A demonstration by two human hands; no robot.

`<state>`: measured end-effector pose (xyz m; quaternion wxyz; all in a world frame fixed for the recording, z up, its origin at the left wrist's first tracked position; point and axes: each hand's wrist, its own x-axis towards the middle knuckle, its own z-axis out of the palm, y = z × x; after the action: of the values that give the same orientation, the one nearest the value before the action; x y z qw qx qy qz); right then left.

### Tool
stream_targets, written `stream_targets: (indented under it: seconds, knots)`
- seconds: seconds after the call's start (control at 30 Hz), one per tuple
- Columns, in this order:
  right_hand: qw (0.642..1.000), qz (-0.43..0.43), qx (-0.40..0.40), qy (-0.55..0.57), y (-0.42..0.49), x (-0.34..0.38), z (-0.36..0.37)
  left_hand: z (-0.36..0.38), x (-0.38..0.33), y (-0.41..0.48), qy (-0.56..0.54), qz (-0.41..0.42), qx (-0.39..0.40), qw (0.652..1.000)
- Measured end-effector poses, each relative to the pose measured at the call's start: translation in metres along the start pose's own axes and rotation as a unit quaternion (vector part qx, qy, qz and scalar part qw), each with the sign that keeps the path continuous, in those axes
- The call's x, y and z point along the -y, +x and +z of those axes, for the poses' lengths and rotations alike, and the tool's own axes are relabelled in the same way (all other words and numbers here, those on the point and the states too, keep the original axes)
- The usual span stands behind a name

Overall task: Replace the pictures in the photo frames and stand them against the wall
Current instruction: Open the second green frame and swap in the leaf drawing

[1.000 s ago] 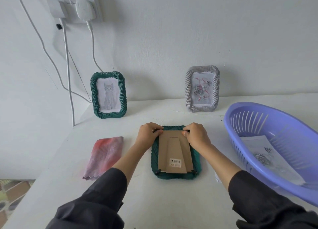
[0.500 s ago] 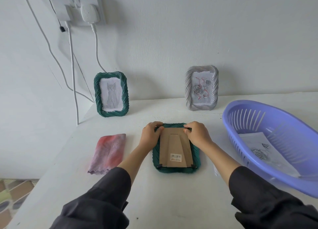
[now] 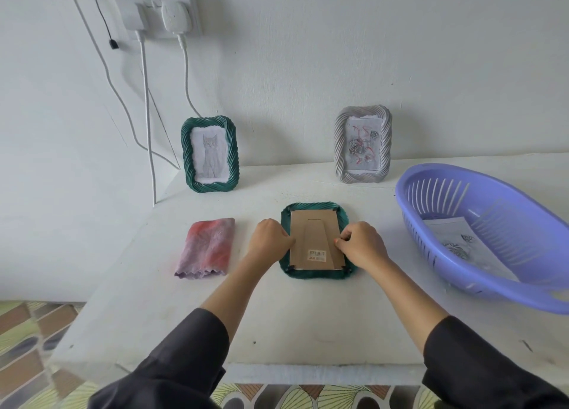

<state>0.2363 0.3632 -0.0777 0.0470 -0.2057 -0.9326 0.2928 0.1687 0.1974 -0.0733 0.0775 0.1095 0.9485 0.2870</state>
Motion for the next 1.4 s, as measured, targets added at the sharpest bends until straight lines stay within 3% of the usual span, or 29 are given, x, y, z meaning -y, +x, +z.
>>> stream_targets:
  seconds: [0.13,0.33,0.6,0.67,0.73,0.8,0.87,0.97,1.07,1.2,1.4]
  knots:
    - [1.000,0.006,0.010,0.028,-0.003,-0.002,-0.001,-0.001,-0.002,-0.011,-0.025,-0.007,0.009,1.000]
    - [0.995,0.025,0.013,0.093,-0.009,-0.005,-0.016,-0.001,0.005,-0.019,-0.173,-0.041,0.016,0.984]
    - [0.977,-0.132,-0.165,0.031,-0.020,0.044,-0.057,-0.018,-0.016,-0.032,-0.273,-0.012,-0.053,0.960]
    - [0.974,-0.156,-0.167,-0.005,-0.027,0.060,-0.060,-0.023,-0.028,-0.036,-0.331,0.006,-0.047,0.942]
    - [0.964,-0.202,-0.172,-0.017,-0.032,0.073,-0.056,-0.031,-0.043,-0.044,-0.440,-0.007,-0.011,0.898]
    - [0.962,-0.233,-0.137,0.042,-0.037,0.083,-0.050,-0.039,-0.052,-0.043,-0.514,-0.044,0.023,0.856]
    - [0.958,-0.250,-0.062,0.123,-0.040,0.091,-0.046,-0.046,-0.051,-0.038,-0.529,-0.083,0.034,0.844]
    - [0.943,-0.236,0.045,0.232,-0.035,0.091,-0.033,-0.054,-0.037,-0.031,-0.496,-0.112,0.026,0.861]
    - [0.941,-0.166,0.047,0.291,-0.026,0.075,-0.021,-0.054,-0.013,-0.024,-0.451,-0.121,-0.003,0.884]
    - [0.981,-0.090,0.015,0.171,-0.017,0.043,-0.002,-0.039,0.008,-0.022,-0.379,-0.097,-0.004,0.920]
    - [0.993,-0.097,0.068,0.016,-0.012,0.015,0.030,0.002,0.021,-0.023,-0.203,-0.060,-0.066,0.975]
